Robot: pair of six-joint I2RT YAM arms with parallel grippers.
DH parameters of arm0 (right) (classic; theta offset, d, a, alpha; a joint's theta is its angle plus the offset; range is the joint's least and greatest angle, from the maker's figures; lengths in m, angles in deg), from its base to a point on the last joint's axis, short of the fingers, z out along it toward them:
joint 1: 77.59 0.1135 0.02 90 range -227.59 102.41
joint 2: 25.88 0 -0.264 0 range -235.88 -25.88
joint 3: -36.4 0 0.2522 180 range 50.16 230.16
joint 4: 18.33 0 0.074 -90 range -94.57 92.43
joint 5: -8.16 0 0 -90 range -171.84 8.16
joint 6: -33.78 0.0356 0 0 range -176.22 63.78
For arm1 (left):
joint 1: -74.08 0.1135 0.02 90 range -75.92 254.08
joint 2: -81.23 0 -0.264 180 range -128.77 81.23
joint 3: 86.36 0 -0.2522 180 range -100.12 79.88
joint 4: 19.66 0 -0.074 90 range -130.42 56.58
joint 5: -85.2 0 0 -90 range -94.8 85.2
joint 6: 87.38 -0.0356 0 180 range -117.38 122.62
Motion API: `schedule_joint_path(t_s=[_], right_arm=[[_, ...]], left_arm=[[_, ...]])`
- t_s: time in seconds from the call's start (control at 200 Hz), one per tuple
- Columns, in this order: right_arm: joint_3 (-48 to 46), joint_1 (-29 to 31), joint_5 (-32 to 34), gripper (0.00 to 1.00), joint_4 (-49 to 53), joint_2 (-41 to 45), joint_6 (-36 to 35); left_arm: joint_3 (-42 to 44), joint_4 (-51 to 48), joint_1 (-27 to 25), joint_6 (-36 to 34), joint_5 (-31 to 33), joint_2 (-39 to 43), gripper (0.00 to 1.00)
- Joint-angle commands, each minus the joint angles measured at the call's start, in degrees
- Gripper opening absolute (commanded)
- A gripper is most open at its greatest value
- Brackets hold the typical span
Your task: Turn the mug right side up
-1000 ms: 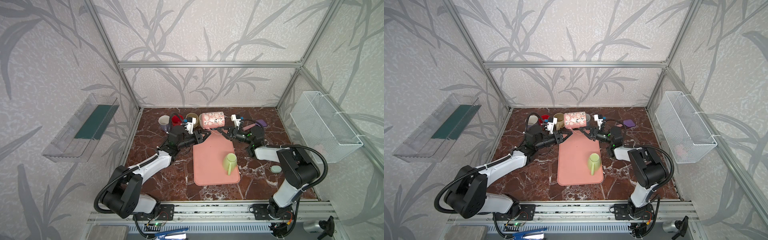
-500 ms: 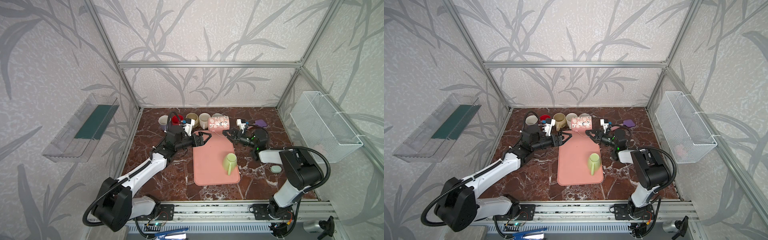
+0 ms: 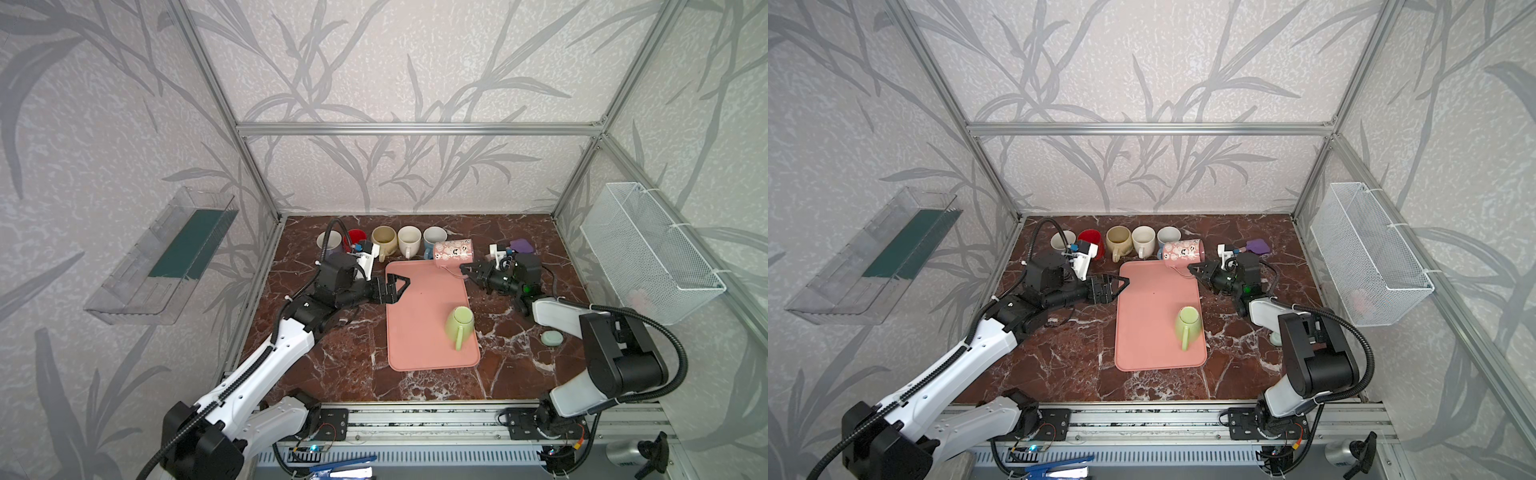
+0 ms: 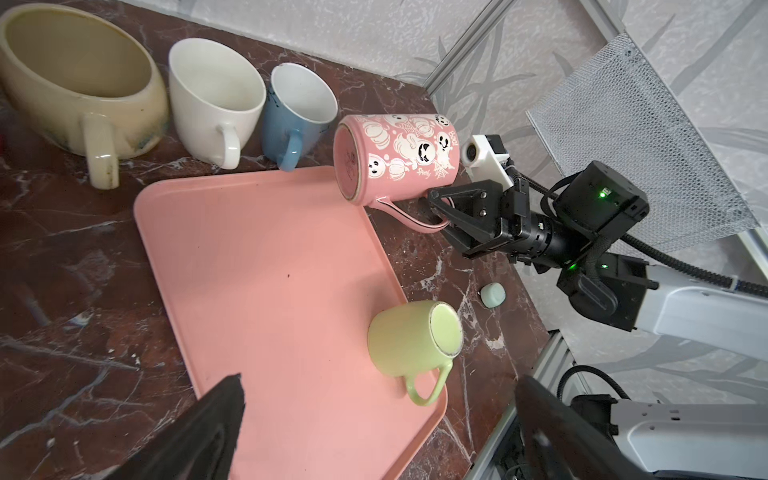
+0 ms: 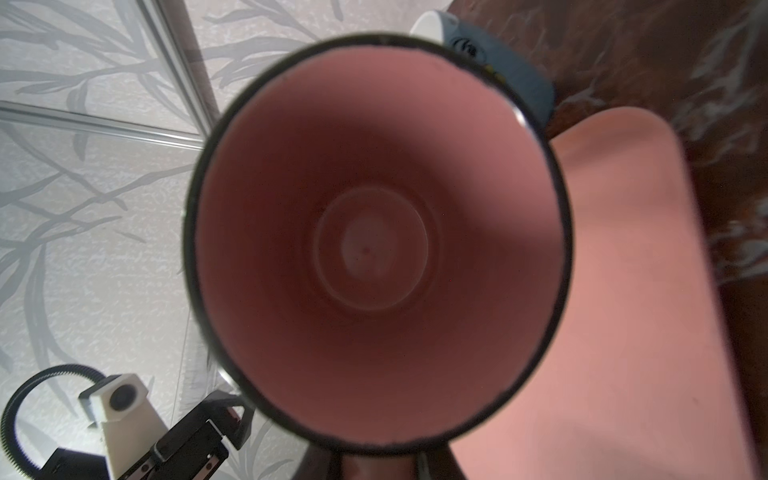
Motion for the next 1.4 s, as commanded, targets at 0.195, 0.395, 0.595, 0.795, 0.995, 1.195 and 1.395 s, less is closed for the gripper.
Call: schedule_joint_path(t_s=[0.195,0.395,0.595,0.795,0.995,1.195,1.395], right_arm=[[9.14,-2.51,1.46,0.00,7.20,0.08,-7.93],[13.04,-3.71,2.48,0.00,11.60,-3.42,-10.25],[18.50,-4.89,3.82,0.00,17.14,-7.35,-13.56],[25.90,-5.34,6.32,0.00,25.75,-12.04,-19.02],[34.89,-5.43,8.13,0.00,34.54,-16.10,-23.68],[43.51,-5.43,12.37,0.00,45.36,-18.78,-30.30],[52.43,-5.18,17.09,0.00,57.16,-22.41,-37.24]], left_arm=[[-5.74,-15.48,-0.01,-8.35,9.00,3.20,0.99],[-4.97,-16.53,-0.01,-9.62,11.39,4.48,0.99],[-2.78,-16.16,-0.05,-9.90,12.18,6.11,0.99],[-2.40,-16.84,-0.06,-9.86,13.04,5.48,0.99],[-2.30,-17.99,-0.03,-9.95,14.92,6.04,0.99],[-2.43,-18.38,-0.02,-10.04,14.44,5.56,0.99],[-2.39,-18.26,0.08,-10.12,14.14,5.65,0.99]])
